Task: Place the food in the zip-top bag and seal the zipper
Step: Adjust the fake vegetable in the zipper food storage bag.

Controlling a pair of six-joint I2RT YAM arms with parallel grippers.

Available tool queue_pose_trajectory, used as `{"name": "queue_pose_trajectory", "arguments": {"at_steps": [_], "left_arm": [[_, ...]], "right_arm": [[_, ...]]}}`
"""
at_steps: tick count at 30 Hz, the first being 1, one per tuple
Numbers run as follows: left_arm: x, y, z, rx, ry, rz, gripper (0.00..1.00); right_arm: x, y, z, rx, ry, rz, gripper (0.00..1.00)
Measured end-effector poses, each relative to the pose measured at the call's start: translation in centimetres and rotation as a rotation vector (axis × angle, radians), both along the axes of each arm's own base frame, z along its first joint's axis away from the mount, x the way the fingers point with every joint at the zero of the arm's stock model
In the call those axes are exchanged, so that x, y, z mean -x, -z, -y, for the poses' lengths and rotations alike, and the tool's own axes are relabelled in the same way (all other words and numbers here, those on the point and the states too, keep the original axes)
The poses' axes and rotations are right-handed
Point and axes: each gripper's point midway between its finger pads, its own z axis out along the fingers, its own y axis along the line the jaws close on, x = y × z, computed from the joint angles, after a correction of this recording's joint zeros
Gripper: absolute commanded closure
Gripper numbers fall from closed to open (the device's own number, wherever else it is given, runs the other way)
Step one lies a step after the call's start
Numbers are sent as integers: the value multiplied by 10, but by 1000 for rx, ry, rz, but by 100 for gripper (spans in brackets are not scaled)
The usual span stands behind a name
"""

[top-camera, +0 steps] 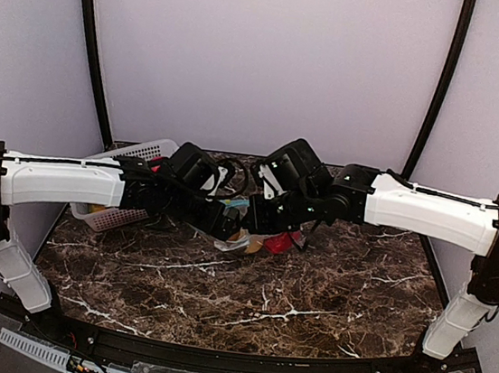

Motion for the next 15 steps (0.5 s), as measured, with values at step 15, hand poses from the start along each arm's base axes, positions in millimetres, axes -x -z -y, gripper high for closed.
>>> {"name": "queue_pose_trajectory", "arguments": {"at_steps": [15], "left_arm": [[-1,3,-9,-43,-36,0,1]], "right_arm": [[-1,1,1,6,6,4,100]]}}
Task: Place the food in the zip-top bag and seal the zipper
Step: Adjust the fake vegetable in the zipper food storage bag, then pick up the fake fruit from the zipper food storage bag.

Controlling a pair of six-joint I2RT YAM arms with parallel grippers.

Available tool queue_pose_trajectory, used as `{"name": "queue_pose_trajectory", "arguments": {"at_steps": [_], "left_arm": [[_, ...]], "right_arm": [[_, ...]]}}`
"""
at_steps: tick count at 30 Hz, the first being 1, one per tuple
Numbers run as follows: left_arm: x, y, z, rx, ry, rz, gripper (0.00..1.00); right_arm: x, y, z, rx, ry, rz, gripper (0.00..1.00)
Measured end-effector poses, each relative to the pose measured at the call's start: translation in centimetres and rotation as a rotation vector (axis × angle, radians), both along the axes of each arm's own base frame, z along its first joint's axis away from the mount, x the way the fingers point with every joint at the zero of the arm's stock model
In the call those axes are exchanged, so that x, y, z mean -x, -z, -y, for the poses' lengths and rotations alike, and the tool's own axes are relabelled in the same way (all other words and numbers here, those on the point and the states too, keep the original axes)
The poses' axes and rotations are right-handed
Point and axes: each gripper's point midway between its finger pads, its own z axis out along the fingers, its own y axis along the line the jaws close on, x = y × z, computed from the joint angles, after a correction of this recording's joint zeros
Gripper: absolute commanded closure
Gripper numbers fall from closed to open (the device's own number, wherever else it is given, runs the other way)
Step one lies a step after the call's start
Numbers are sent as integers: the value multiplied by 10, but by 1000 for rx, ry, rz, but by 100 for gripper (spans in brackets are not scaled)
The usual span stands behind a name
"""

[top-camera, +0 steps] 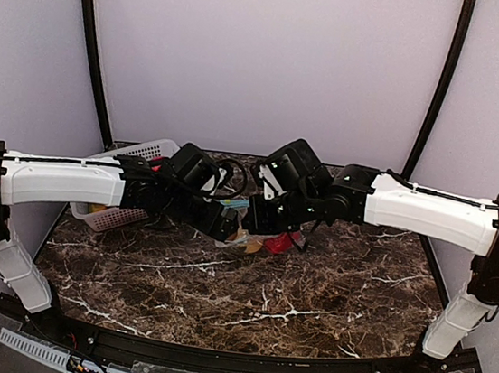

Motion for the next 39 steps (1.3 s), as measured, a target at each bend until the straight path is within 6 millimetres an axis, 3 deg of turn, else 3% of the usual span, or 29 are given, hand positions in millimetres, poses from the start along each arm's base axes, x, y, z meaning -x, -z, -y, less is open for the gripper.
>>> {"name": "queue_pose_trajectory", "arguments": {"at_steps": [9,15,20,24,28,35,39], "left_arm": [[19,-12,22,88,160,-36,1],[37,-52,28,172,291,14,1],[46,-93,17,228,337,80,1],[34,-112,-12,247,275,101,1],[3,-117,-60,256,129,114,1],[-45,-88,-142,234,-143,42,1],[-75,-55,-182,205,-284,-32,0]], "right_arm": [[-3,1,3,12,14,9,100],[-7,1,6,21,30,19,100],[-7,1,6,22,33,21,100],[-8,2,6,24,32,21,100],[-9,5,6,30,33,20,100],[-11,6,8,33,37,20,100],[-12,6,8,34,38,20,100]]}}
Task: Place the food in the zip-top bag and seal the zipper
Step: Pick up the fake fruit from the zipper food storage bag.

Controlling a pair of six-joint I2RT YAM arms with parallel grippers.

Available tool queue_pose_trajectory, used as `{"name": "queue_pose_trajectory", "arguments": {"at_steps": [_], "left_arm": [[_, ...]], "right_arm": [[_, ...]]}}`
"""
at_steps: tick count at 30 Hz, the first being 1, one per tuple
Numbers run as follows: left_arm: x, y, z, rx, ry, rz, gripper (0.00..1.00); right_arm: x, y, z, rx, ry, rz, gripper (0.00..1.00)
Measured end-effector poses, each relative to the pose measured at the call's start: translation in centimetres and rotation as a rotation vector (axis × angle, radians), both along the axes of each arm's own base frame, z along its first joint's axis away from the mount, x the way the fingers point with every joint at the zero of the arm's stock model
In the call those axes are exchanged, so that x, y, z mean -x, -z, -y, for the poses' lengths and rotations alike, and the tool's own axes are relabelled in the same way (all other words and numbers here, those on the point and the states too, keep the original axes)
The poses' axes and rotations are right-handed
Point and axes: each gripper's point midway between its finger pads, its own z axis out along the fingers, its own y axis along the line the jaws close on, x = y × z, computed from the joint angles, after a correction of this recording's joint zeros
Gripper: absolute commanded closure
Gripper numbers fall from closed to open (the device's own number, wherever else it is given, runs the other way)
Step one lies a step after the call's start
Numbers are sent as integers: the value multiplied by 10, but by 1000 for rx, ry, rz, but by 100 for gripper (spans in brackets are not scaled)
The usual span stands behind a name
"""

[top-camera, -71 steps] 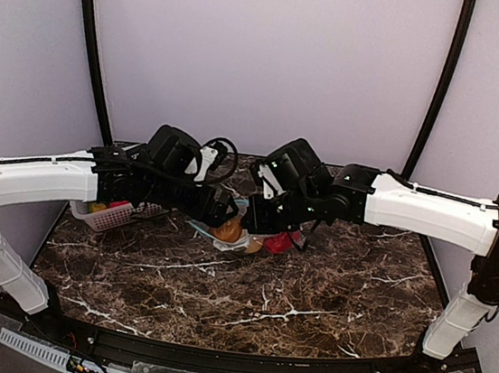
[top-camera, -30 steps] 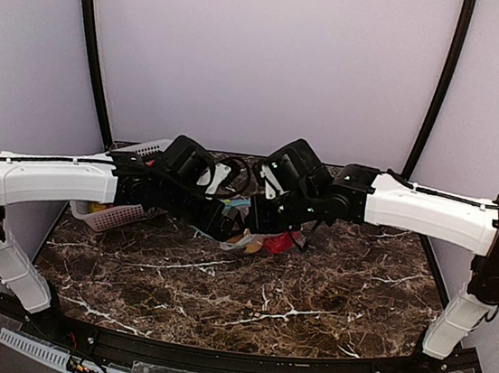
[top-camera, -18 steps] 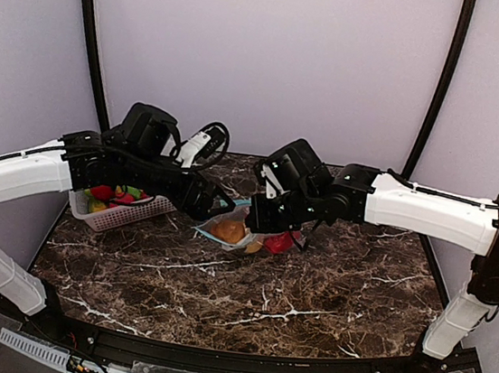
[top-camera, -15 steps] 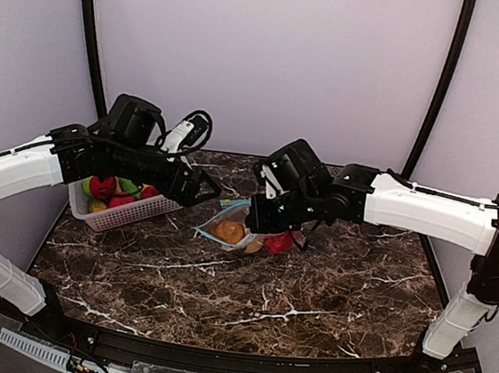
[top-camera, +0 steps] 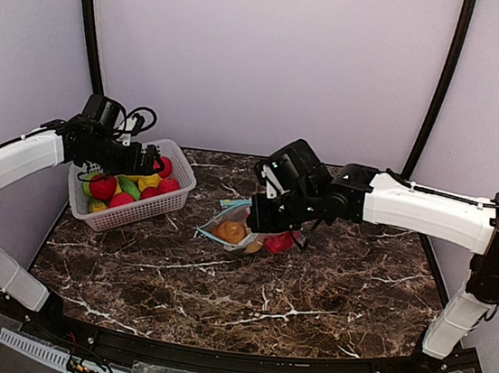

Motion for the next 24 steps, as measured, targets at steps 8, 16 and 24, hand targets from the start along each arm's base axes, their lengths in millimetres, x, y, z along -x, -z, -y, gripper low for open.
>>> {"name": "queue_pose_trajectory", "arguments": {"at_steps": [8,16,24], "left_arm": [[-40,63,-26,-92,-90,-141,0],[-86,90,-40,-160,-127,-161,7],[-111,112,-57,-197,-162,-183,22]], "right_arm": [[0,2,0,3,0,-2,100],[-2,7,0,14,-2,-6,100],[-7,9,3,18,5,-8,100]]}}
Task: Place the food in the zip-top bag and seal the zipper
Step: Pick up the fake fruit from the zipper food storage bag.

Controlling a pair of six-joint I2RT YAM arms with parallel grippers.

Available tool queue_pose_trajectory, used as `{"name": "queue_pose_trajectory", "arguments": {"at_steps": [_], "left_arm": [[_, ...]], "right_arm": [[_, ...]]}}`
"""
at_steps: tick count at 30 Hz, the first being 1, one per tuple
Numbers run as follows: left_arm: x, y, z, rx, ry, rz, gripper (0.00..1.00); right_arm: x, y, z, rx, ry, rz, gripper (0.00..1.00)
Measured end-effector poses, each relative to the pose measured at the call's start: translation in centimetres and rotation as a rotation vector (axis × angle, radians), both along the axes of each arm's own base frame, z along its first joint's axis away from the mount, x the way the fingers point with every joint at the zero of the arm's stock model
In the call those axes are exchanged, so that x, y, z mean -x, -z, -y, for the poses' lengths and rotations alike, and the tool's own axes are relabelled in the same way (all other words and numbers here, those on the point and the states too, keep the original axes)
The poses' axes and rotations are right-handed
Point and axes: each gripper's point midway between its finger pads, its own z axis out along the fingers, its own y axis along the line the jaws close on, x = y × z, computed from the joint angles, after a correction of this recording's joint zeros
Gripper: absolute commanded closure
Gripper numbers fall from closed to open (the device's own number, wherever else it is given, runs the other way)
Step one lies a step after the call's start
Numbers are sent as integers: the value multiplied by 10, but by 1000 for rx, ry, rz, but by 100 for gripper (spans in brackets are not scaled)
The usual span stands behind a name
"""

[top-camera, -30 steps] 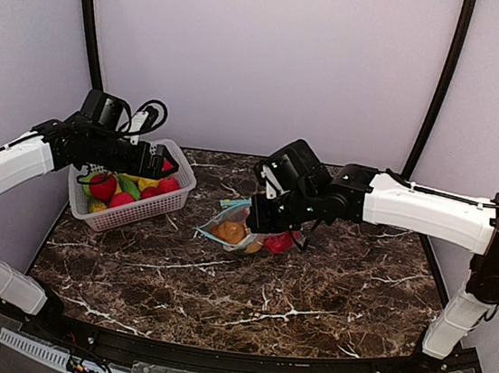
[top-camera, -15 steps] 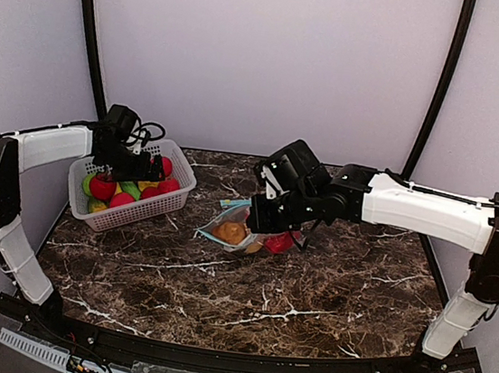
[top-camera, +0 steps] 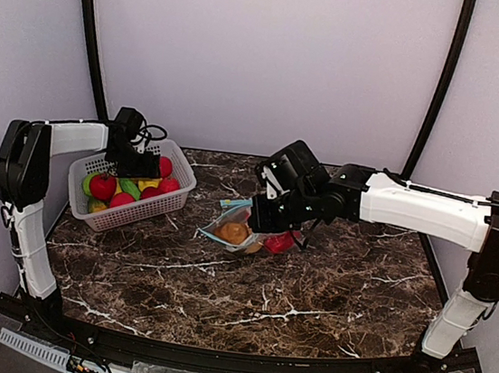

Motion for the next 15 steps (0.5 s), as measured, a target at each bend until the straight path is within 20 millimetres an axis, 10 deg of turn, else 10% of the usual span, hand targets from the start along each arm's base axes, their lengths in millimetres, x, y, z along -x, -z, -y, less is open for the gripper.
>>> {"name": "queue_pose_trajectory", "arguments": {"at_steps": [15], "left_arm": [[-16,28,-7,-1,-16,-44,33]], "right_arm": [[-1,3,0,1,-8,-9,100]]}}
